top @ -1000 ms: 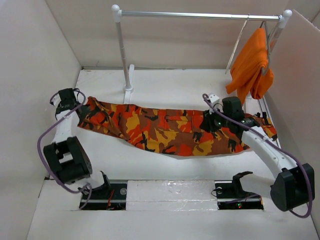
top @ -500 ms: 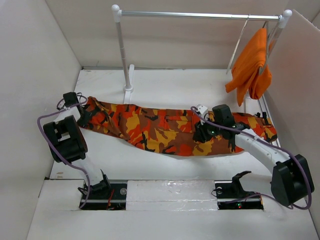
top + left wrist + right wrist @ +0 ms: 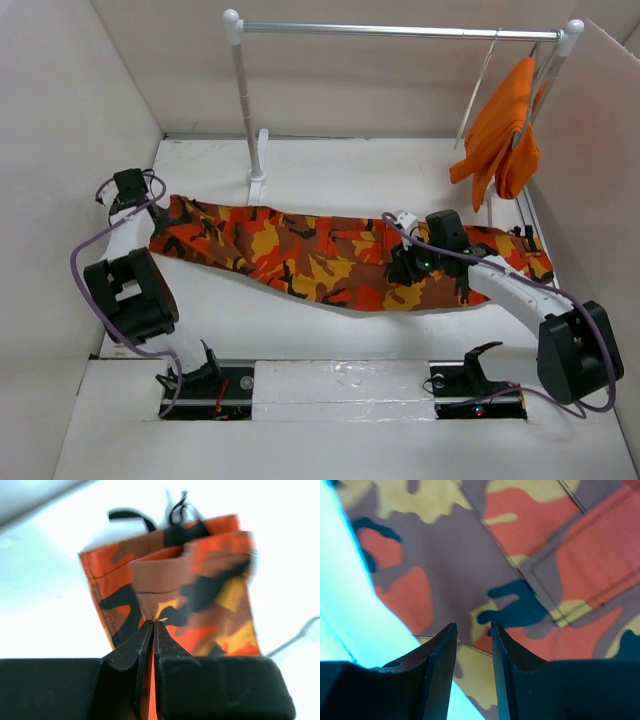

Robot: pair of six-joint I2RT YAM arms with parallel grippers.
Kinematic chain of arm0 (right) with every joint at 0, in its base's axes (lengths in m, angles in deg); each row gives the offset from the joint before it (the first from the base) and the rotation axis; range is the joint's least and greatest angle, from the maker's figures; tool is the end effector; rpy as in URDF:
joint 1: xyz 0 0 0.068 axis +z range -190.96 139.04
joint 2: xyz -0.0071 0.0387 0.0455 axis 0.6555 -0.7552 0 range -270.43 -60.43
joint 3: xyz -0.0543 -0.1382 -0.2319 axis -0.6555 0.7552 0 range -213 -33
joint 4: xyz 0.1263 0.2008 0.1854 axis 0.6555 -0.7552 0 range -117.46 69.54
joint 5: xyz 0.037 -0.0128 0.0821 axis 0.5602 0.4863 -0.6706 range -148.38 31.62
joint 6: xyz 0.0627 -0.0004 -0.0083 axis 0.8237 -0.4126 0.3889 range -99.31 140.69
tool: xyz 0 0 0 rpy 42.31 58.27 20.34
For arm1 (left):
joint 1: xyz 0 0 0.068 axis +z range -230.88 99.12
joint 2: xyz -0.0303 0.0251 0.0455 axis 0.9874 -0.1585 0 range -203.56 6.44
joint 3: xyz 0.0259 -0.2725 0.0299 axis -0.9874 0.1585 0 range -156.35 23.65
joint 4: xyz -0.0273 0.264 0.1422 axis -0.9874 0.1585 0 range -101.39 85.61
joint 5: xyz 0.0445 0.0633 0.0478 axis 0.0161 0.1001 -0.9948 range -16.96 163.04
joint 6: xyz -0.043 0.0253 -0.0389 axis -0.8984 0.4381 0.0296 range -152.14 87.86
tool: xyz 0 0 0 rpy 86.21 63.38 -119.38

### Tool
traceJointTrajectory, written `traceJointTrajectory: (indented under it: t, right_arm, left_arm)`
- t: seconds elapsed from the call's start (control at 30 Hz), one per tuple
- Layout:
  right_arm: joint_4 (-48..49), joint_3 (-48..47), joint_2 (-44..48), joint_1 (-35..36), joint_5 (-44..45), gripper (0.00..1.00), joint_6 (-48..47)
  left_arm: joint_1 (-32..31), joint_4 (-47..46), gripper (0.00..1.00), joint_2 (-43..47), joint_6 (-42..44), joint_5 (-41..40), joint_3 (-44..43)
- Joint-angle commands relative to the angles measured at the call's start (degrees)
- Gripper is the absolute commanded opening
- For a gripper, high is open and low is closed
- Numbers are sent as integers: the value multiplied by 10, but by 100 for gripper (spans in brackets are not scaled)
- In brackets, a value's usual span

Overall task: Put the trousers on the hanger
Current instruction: Fold the trousers at the center of the board.

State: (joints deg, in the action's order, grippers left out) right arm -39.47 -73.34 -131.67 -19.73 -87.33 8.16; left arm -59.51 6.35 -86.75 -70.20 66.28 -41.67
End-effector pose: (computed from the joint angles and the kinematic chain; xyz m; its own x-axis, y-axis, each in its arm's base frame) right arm 0.2584 0.1256 0.1810 -0.5644 -0.4228 -0.7090 -0.7476 0.6260 0.2219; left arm 0.3723 0.1519 0.2112 -0.2535 -0.7567 -0.6026 -0.7556 0.5439 -0.3650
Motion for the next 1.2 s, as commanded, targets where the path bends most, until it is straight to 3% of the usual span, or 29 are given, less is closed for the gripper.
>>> traceJointTrajectory:
  t: [0.0, 0.23, 0.33, 0.37, 0.47, 0.5, 0.63, 0.67, 0.77, 0.9, 0.97, 1.03, 1.07, 1.17]
  right_arm:
    - [21, 0, -12, -22, -12, 39, -21]
    - [-4, -17, -34, -61, -29, 39, -51]
    - [-3, -13, -28, -61, -37, 40, -46]
    - [-8, -14, -26, -61, -37, 40, -46]
    - [-21, -18, -16, -66, -28, 40, -48]
    - [-23, -20, -15, -66, -26, 41, -48]
    - [-24, -26, -9, -72, -19, 40, -38]
    - [-22, -30, -9, -72, -18, 35, -35]
    - [-17, -43, -14, -72, -20, 0, -24]
    - [-26, -64, -12, -72, -11, 0, -15]
    - [-26, -72, -7, -72, 5, 0, -14]
    - [-6, -87, -13, -72, 0, 12, -18]
    - [-1, -95, -35, -64, -8, 22, -20]
    - [-2, -164, -100, -25, -49, 34, -55]
  left_arm:
    - [1, 5, 0, 77, 21, -71, -8]
    - [1, 35, 0, 31, -8, -117, 29]
    - [1, 45, 25, 10, -16, -135, 28]
    - [1, 52, 40, 1, -19, -142, 26]
    - [1, 80, 68, 6, -32, -168, 14]
    - [1, 85, 69, 14, -37, -180, 8]
    - [1, 37, 70, 93, -15, -155, 11]
    - [1, 13, 70, 102, -4, -120, 15]
    - [-54, -11, 69, 81, 8, -121, -17]
    - [-112, 41, 65, -21, 22, -132, -100]
    - [-126, 46, 45, -62, 36, -123, -121]
    - [-126, 46, 21, -88, 48, -123, -128]
    - [-126, 45, 20, -95, 55, -115, -138]
    - [-126, 53, 22, -120, 80, -109, -156]
